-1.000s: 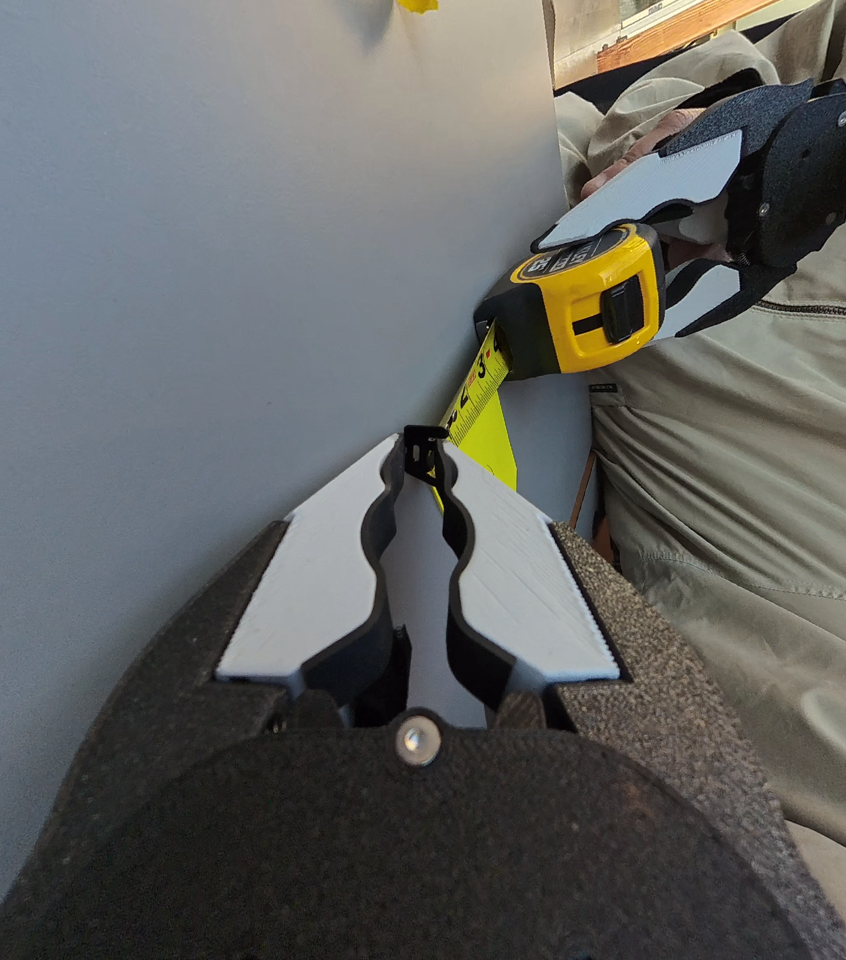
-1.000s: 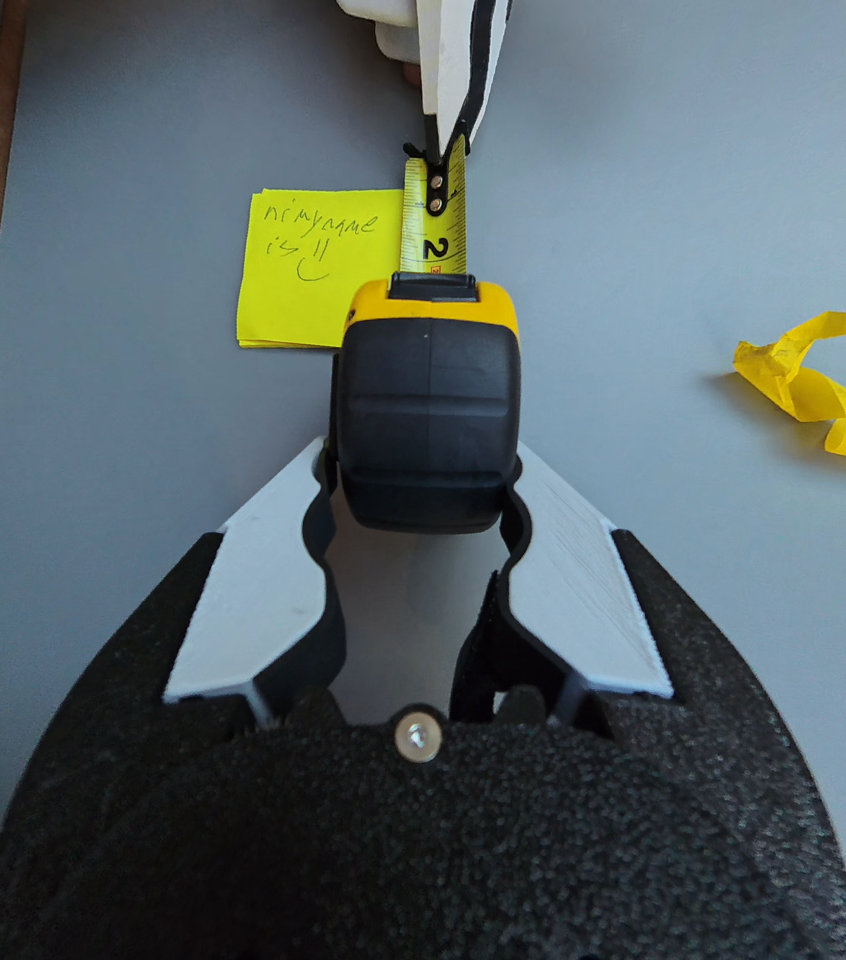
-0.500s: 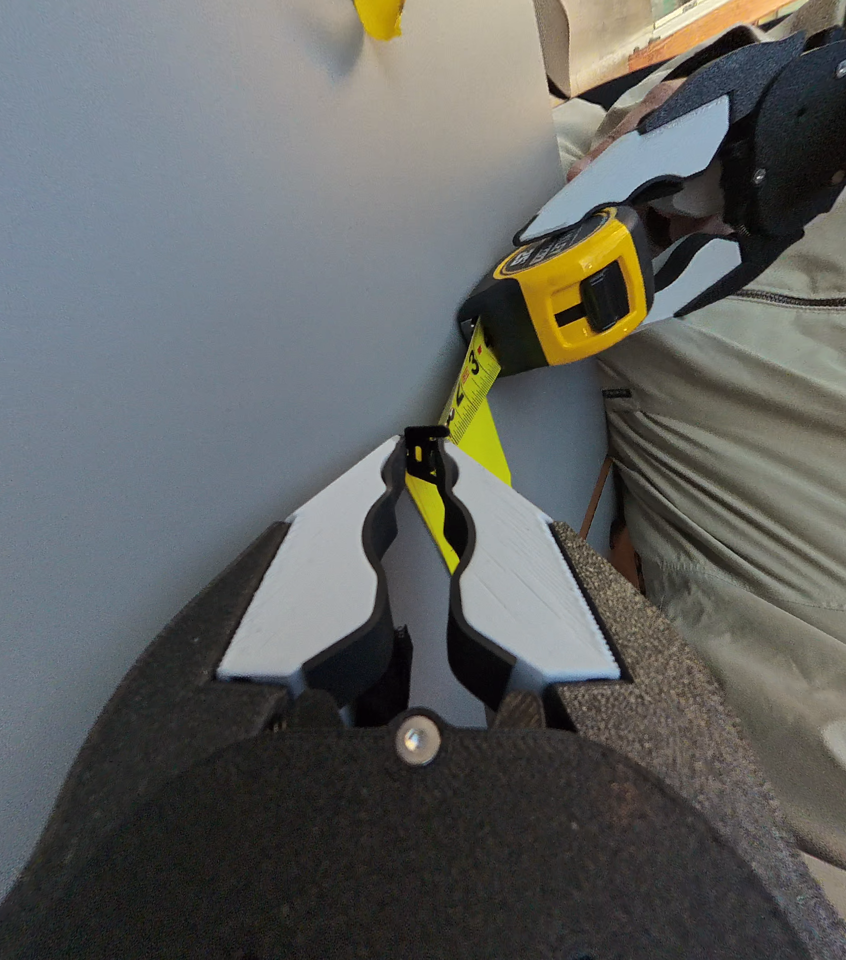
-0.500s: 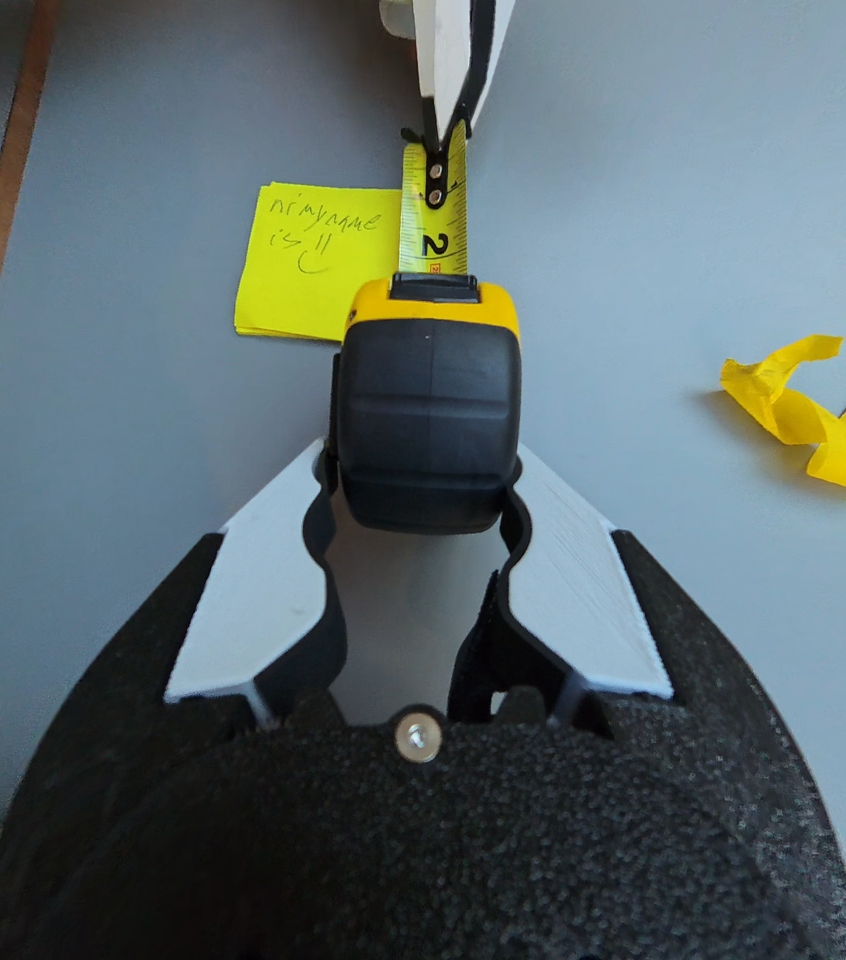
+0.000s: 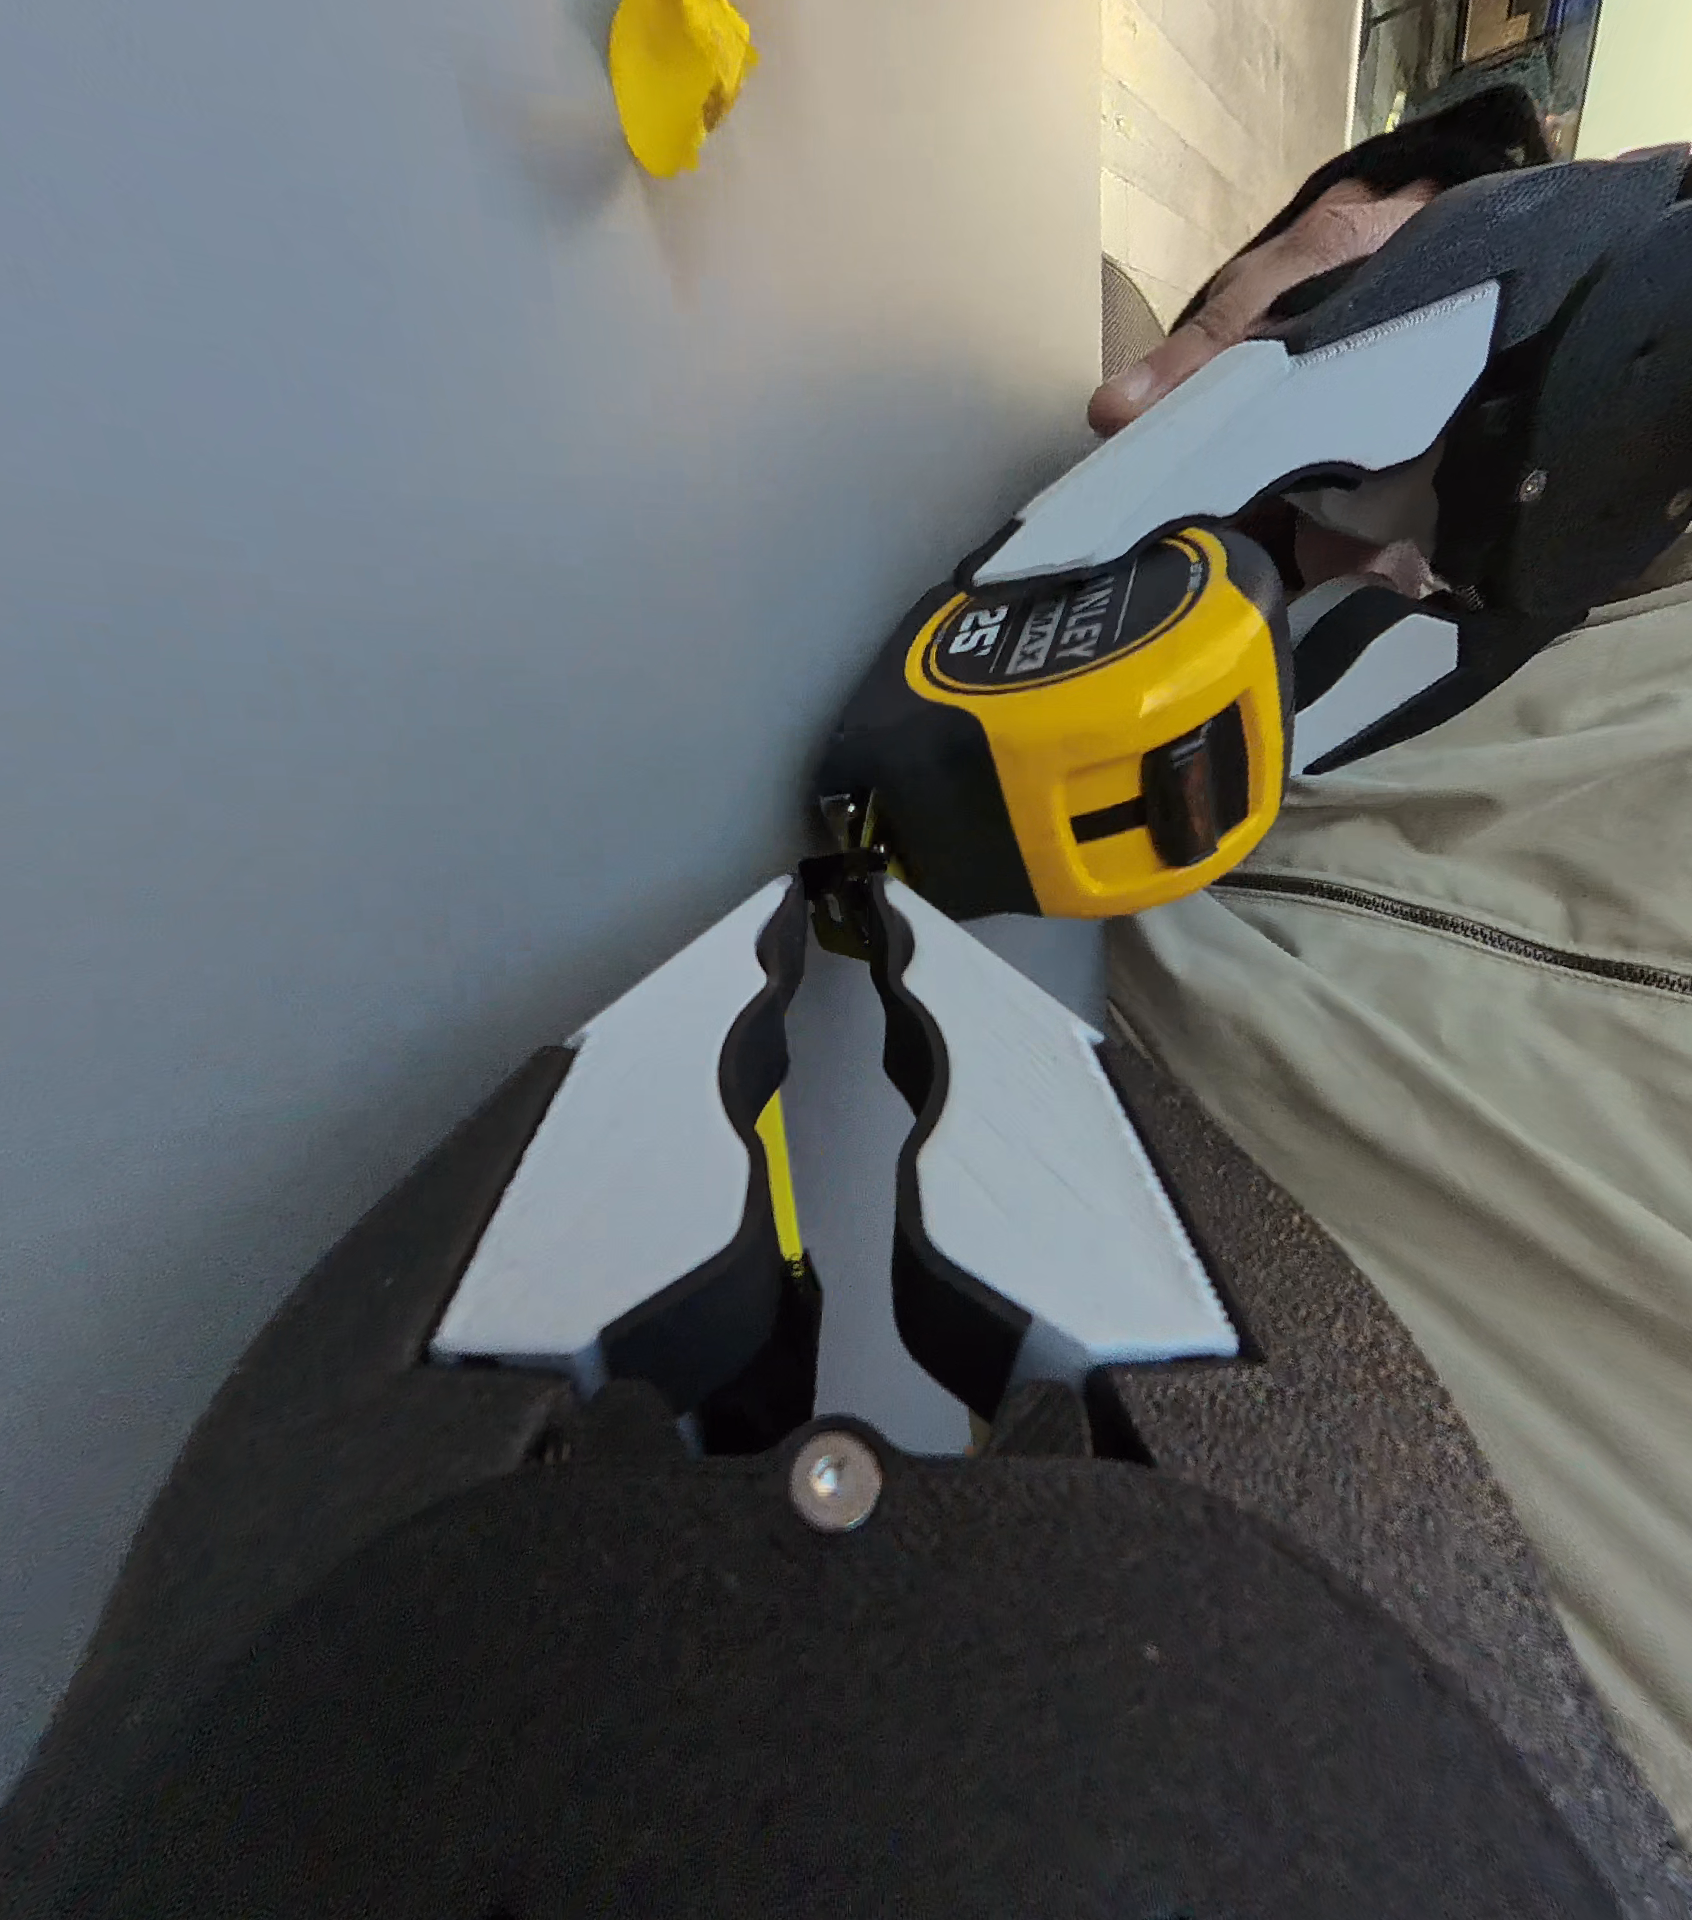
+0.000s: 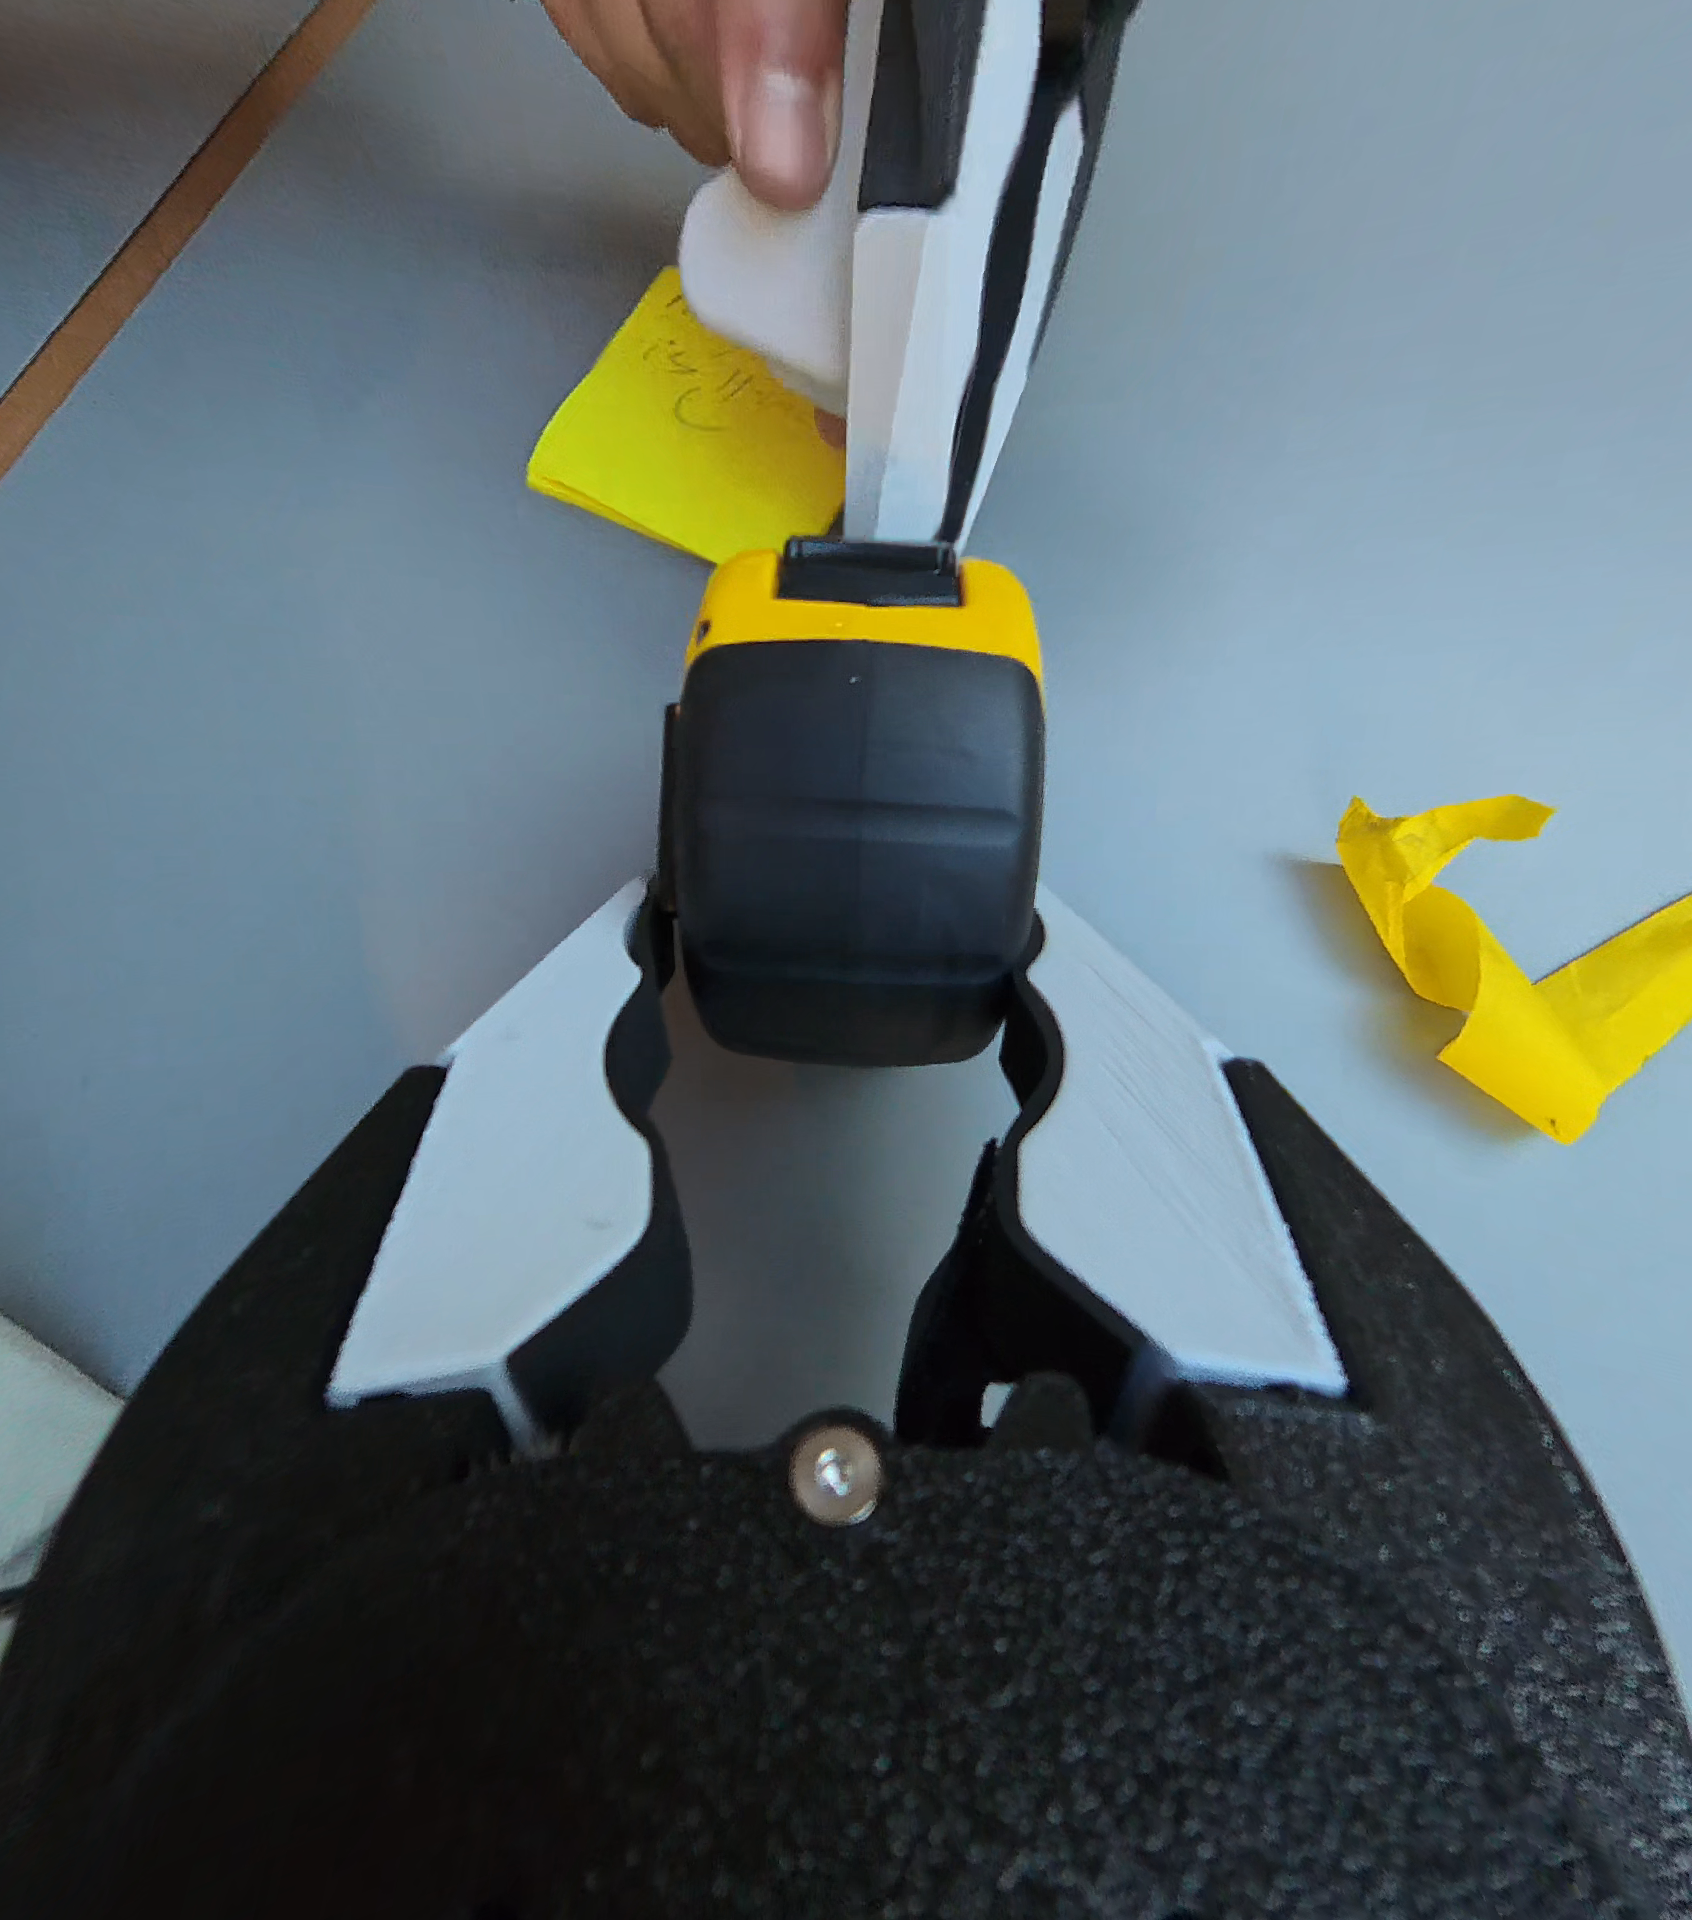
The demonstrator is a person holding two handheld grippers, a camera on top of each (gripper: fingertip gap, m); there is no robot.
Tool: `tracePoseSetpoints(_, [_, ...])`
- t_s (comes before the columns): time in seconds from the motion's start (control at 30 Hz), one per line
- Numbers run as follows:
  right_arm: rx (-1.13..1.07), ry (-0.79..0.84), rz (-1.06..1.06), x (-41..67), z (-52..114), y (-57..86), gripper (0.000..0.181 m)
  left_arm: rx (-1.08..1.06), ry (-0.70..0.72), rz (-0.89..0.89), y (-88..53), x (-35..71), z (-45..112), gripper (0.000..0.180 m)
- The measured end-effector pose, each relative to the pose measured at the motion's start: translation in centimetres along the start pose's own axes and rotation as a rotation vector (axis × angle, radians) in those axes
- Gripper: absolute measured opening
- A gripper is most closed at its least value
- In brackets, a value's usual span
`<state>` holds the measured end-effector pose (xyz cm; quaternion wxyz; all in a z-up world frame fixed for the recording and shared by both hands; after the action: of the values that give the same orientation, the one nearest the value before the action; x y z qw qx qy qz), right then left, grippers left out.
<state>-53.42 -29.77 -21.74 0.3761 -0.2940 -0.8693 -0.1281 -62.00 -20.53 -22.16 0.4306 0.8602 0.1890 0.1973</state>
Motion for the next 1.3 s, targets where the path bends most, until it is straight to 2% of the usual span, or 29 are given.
tracePoseSetpoints(0.1, [0.023, 0.035, -0.126, -0.7, -0.6, -0.1, 0.063, 0.001, 0.004, 0.006, 1.1, -0.1, 1.7, 0.010])
tracePoseSetpoints(0.27, [0.122, 0.128, -0.037, -2.8, -2.3, 0.7, 0.063, -0.073, 0.170, 0.020, 3.4, 0.6, 1.6, 0.013])
tracePoseSetpoints(0.33, [0.150, 0.169, -0.011, -3.6, -2.6, 1.0, 0.063, 0.002, 0.242, 0.124, 3.9, 0.8, 1.3, 0.036])
tracePoseSetpoints(0.4, [0.167, 0.197, -0.016, -4.1, -2.8, 1.1, 0.063, 0.061, 0.306, 0.312, 5.1, 0.5, 1.4, 0.060])
tracePoseSetpoints(0.53, [0.201, 0.217, -0.008, -4.5, -3.0, 1.2, 0.064, 0.191, 0.318, 0.546, 6.5, 0.3, 4.4, 0.084])
tracePoseSetpoints(0.57, [0.211, 0.218, -0.006, -4.5, -3.0, 1.3, 0.064, 0.247, 0.318, 0.575, 6.2, 0.5, 5.3, 0.080])
tracePoseSetpoints(0.6, [0.221, 0.219, -0.008, -4.5, -3.1, 1.4, 0.064, 0.280, 0.317, 0.598, 6.1, 0.7, 6.1, 0.063])
tracePoseSetpoints(0.63, [0.234, 0.218, -0.008, -4.7, -3.2, 1.4, 0.064, 0.280, 0.330, 0.615, 6.4, 0.8, 6.5, 0.060])
tracePoseSetpoints(0.73, [0.326, 0.268, 0.059, -5.1, -4.7, 1.7, 0.063, 0.200, 0.368, 0.545, 7.6, 1.6, 7.2, 0.058])
tracePoseSetpoints(0.83, [0.379, 0.421, 0.120, -4.6, -9.0, 1.7, 0.063, 0.065, 0.494, 0.515, 11.0, 3.1, 8.1, 0.057])
tracePoseSetpoints(0.9, [0.345, 0.490, 0.128, -4.5, -12.9, 1.6, 0.063, -0.033, 0.577, 0.516, 13.8, 4.4, 9.3, 0.057])
tracePoseSetpoints(1.0, [0.262, 0.493, 0.101, -5.5, -18.5, 0.9, 0.063, -0.114, 0.633, 0.582, 18.0, 6.2, 12.0, 0.056])
tracePoseSetpoints(1.13, [0.163, 0.494, 0.083, -8.8, -24.7, -1.2, 0.063, -0.160, 0.628, 0.684, 22.9, 7.9, 16.9, 0.057])
tracePoseSetpoints(1.3, [0.055, 0.447, 0.117, -14.1, -30.2, -3.3, 0.064, -0.191, 0.554, 0.769, 26.6, 9.5, 23.0, 0.057])
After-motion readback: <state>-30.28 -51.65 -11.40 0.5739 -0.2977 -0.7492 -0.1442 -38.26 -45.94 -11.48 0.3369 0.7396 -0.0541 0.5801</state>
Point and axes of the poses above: each gripper's, where its closed fingertips meet, z out along the fingers, x out of its top, y = z × x across the jaws, the point moved 5 cm from there along -z, back along the fingers, and after that the axes turned 2 degrees about -z, right-handed, at the moved point
